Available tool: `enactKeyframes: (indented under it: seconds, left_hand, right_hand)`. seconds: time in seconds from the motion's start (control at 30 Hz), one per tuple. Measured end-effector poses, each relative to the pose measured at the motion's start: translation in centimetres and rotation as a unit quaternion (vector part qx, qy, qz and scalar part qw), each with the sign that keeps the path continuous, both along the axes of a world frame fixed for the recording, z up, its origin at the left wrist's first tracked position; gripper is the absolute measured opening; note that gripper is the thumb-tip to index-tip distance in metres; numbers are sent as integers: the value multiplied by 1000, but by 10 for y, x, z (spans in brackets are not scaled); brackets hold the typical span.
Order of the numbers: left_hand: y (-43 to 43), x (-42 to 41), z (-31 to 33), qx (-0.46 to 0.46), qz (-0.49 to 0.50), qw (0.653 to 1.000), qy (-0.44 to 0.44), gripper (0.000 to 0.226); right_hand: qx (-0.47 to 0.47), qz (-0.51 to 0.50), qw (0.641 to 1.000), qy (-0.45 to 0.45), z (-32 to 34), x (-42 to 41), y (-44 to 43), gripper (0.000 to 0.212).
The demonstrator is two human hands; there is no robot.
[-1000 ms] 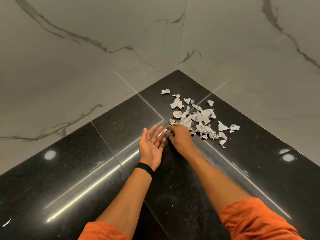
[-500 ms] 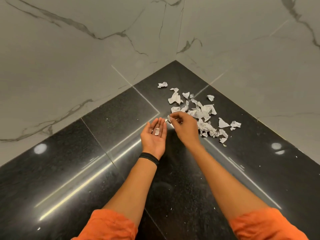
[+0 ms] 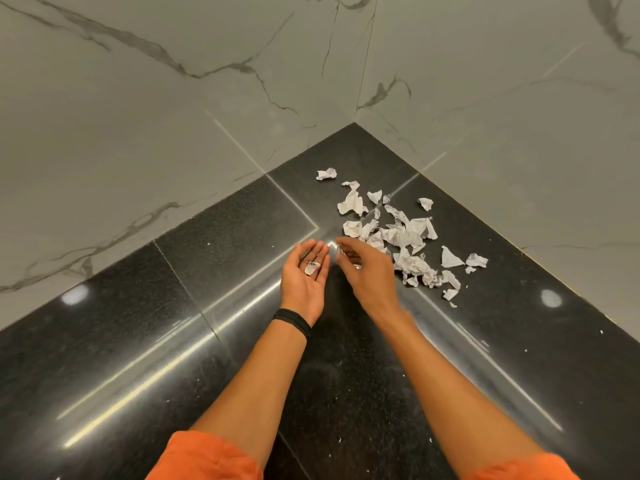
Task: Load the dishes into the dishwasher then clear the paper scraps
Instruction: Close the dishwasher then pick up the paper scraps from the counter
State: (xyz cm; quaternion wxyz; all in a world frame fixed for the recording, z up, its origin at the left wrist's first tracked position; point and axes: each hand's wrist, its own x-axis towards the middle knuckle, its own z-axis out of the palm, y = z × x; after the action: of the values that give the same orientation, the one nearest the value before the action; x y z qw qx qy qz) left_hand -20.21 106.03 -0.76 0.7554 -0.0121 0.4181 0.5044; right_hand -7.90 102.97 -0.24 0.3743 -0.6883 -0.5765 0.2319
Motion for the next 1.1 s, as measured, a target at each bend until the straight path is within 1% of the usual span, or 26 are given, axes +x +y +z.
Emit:
enactKeyframes:
  seconds: [0.03, 0.07, 0.17, 0.23, 0.3, 0.4, 0.43, 0.47, 0.53, 0.57, 0.63, 0.7, 0.73, 0.77, 0.83, 0.87, 0.9, 0.93, 1.03, 1.07, 1.1]
  left_hand:
    - [1, 4, 1, 2, -14, 1000, -4, 28]
    - [3, 8, 2, 1, -27, 1000, -13, 30]
    - [14, 15, 3, -8, -18, 997, -74, 31]
    - [26, 18, 1, -18, 18, 993, -111, 27]
    - [39, 22, 1, -9, 43, 990, -136, 28]
    - [56, 22, 1, 8, 56, 987, -149, 29]
    - [59, 22, 1, 13, 56, 988, -147, 30]
    - [61, 21, -1, 18, 54, 989, -138, 31]
    - [63, 18, -1, 23, 45, 992, -117, 32]
    - [66, 15, -2, 27, 40, 993, -105, 33]
    - [69, 13, -1, 28, 40, 995, -83, 34]
    - [70, 13, -2, 24, 39, 997, -67, 34]
    - [70, 13, -3, 23, 40, 997, -60, 35]
    - [70, 14, -3, 19, 41, 998, -53, 35]
    - [71, 20, -2, 8, 44, 998, -50, 35]
    - [71, 22, -2, 3, 44, 998, -48, 35]
    - [70, 26, -1, 0, 41, 998, -48, 33]
    - [69, 29, 0, -2, 34, 998, -47, 32]
    - [67, 34, 4, -16, 13, 997, -77, 35]
    - [67, 36, 7, -22, 17, 995, -96, 35]
    - [67, 37, 9, -23, 26, 993, -111, 34]
  right_hand:
    - [3, 1, 999, 34, 8, -4, 0, 25]
    - [8, 12, 999, 44, 15, -7, 3, 22]
    - [36, 42, 998, 5, 31, -14, 17, 12]
    - [60, 31, 998, 18, 36, -12, 36, 10]
    - [74, 8, 997, 23, 35, -8, 63, 10]
    - [74, -1, 997, -8, 26, -1, 116, 18]
    - [61, 12, 997, -40, 21, 3, 138, 23]
    - [41, 30, 994, -92, 14, 8, 159, 30]
    - [-9, 89, 972, -216, 1, 15, 194, 43]
    - [-30, 118, 958, -261, -4, 17, 206, 43]
    - [-47, 156, 930, -330, -11, 20, 215, 33]
    - [-31, 166, 916, -363, -13, 25, 209, 27]
    - [-15, 160, 920, -357, -13, 26, 202, 25]
    - [4, 141, 933, -332, -11, 25, 193, 25]
    - [50, 74, 972, -215, 0, 24, 167, 24]
    - [70, 49, 986, -145, 7, 21, 152, 22]
    - [79, 41, 992, -92, 14, 19, 135, 21]
    - [82, 48, 993, -69, 19, 16, 120, 19]
    - [74, 87, 989, -91, 30, 7, 84, 15]
    - [75, 90, 990, -73, 32, 8, 78, 16]
    - [79, 84, 993, -33, 33, 11, 77, 16]
